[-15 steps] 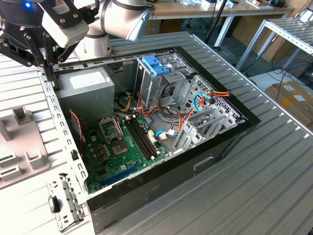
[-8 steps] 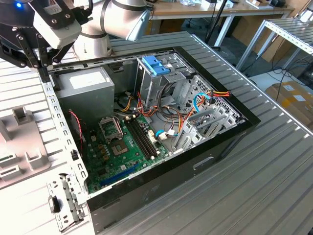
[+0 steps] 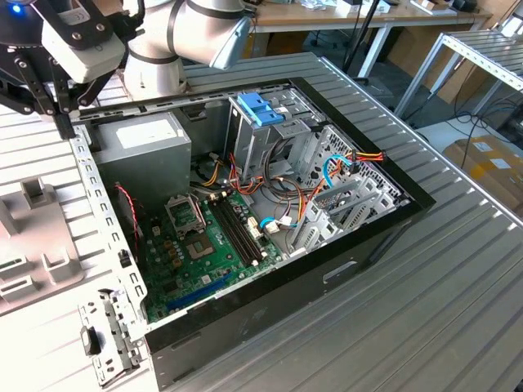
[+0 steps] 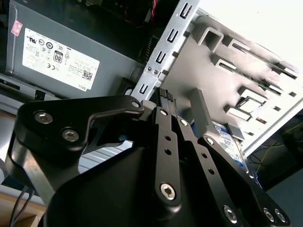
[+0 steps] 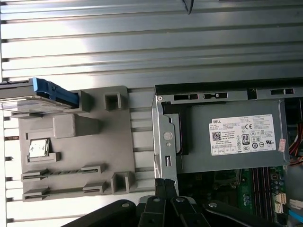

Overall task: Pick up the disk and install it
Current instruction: 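Reach for the disk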

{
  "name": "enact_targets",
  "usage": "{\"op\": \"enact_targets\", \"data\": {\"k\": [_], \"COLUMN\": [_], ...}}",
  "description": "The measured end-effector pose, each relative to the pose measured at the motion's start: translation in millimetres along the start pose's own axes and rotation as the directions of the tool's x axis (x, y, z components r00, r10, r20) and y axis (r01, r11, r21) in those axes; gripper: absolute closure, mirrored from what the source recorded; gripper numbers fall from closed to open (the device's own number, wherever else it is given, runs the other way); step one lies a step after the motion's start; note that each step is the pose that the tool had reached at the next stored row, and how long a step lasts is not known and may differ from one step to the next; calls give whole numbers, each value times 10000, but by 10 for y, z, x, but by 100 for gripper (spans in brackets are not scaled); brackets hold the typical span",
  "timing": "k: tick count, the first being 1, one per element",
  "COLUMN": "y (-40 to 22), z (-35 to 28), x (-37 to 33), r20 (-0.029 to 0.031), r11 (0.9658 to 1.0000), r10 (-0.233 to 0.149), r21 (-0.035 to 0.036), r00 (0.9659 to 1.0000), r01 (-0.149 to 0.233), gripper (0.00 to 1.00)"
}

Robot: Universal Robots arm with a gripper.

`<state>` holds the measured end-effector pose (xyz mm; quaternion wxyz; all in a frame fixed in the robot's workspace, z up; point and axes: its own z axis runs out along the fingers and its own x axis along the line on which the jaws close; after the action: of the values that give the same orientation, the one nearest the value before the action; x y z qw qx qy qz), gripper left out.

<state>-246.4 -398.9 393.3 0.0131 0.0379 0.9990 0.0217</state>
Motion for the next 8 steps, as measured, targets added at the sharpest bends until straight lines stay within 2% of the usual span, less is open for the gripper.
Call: {"op": "enact_targets", "data": {"k": [8], "y": [-8], "z": [-3], "x": [101], "r20": [0], "r11": [10000], "r10": [0], "r21": [0], "r00": [10000], "r01": [0], "gripper": [89]}}
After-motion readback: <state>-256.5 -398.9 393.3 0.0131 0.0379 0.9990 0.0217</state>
